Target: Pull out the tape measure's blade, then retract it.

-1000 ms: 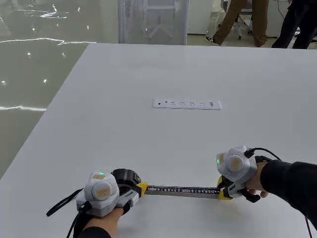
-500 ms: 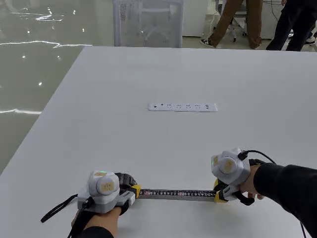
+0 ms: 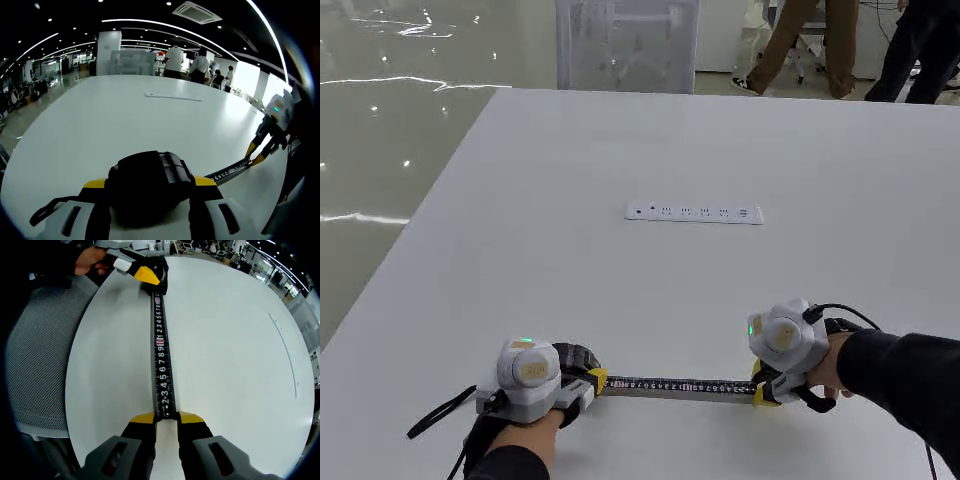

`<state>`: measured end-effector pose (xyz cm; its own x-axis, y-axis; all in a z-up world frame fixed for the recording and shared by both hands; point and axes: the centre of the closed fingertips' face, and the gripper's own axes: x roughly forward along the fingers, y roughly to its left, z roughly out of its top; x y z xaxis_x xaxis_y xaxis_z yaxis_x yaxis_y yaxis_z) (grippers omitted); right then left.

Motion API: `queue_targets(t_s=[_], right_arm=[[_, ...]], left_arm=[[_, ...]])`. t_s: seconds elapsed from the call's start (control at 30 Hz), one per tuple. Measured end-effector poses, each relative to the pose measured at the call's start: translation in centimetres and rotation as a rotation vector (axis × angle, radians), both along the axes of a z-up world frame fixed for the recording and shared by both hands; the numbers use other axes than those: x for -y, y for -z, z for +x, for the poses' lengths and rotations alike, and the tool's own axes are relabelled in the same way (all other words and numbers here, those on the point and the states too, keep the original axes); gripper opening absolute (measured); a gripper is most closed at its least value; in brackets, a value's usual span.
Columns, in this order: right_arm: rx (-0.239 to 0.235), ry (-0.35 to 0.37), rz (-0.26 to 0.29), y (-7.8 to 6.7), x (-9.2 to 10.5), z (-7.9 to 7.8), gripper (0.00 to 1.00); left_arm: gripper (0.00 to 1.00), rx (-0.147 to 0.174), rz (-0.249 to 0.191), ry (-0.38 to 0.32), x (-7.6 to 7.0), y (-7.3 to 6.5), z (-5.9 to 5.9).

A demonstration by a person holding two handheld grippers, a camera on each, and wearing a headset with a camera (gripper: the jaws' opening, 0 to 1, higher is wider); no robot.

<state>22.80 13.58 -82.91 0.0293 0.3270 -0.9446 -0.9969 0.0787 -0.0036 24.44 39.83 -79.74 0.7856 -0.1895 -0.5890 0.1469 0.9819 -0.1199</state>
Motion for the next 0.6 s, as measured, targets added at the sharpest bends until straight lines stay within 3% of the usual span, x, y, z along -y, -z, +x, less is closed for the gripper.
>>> queue_targets(t_s=[0.6], right_arm=[[-0.005,0.023,0.017,-0.1,-1.2,0.0,0.12]], left_arm=[[0.59,-0.012,-0.018,0.008,0.1,0.0,0.0]])
